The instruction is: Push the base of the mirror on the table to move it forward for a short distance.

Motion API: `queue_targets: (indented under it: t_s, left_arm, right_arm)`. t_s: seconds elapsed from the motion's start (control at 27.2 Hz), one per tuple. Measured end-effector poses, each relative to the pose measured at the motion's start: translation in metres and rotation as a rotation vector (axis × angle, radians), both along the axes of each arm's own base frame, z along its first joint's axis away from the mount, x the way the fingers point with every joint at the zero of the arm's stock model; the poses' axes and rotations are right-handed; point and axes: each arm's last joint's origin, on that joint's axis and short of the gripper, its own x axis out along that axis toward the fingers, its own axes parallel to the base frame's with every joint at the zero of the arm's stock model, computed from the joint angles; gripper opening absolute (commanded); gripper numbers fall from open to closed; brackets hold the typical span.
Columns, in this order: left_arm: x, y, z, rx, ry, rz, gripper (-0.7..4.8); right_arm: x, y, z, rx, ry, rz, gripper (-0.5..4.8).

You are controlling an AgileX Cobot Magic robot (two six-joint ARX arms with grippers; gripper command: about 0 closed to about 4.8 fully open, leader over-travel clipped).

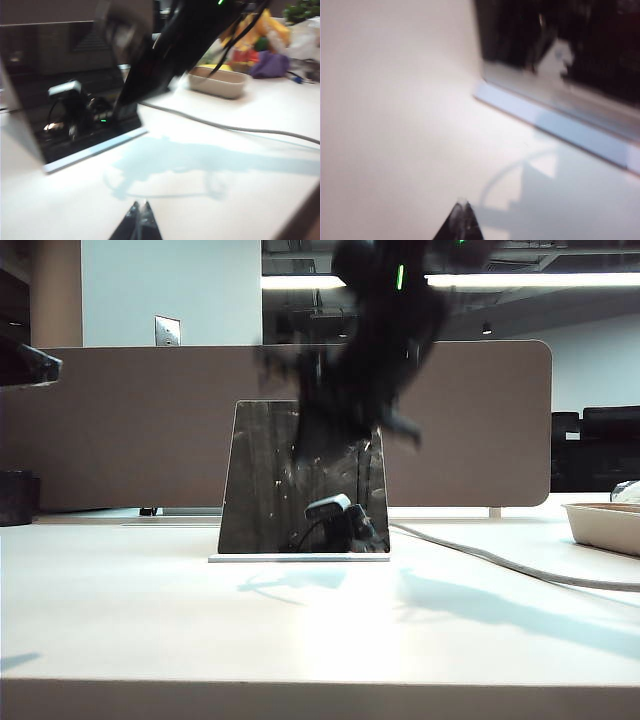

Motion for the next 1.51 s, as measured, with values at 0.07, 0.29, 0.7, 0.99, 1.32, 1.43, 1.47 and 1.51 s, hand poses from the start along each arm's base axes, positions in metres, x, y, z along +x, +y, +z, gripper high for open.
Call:
queue_targets:
  t_s: [0.07, 0.29, 0.7, 0.99, 1.32, 1.43, 1.47, 1.51]
  left_arm:
    - [0.004, 0.005, 0.000, 0.000, 0.000, 0.041, -0.01]
    - [0.016, 0.030, 0.000, 0.001, 0.000, 0.271, -0.01]
    - [0.021, 0.047, 0.000, 0.001, 0.000, 0.474, -0.01]
    - [0.021, 0.047, 0.000, 0.001, 0.000, 0.473, -0.01]
    - [0.021, 0.047, 0.000, 0.001, 0.000, 0.474, -0.01]
    - [0.021, 0.048, 0.000, 0.001, 0.000, 0.476, -0.01]
    - [0.021, 0.048, 0.000, 0.001, 0.000, 0.482, -0.01]
    - [0.021, 0.049, 0.000, 0.001, 0.000, 0.493, -0.01]
  right_arm:
    - [-0.015, -0.001, 0.033, 0.044, -0.083, 0.006, -0.06]
    - [-0.067, -0.015, 0.106, 0.098, -0.306, -0.014, -0.06]
    - [-0.165, -0.068, 0.196, 0.056, -0.720, -0.287, -0.06]
    - [-0.210, -0.087, 0.203, -0.028, -0.809, -0.360, -0.06]
    - [-0.220, -0.080, 0.163, -0.123, -0.778, -0.259, -0.06]
    - [-0.219, -0.076, 0.152, -0.155, -0.765, -0.253, -0.06]
    - [-0.219, -0.076, 0.150, -0.164, -0.763, -0.257, -0.06]
    - [-0.218, -0.076, 0.149, -0.165, -0.763, -0.262, -0.06]
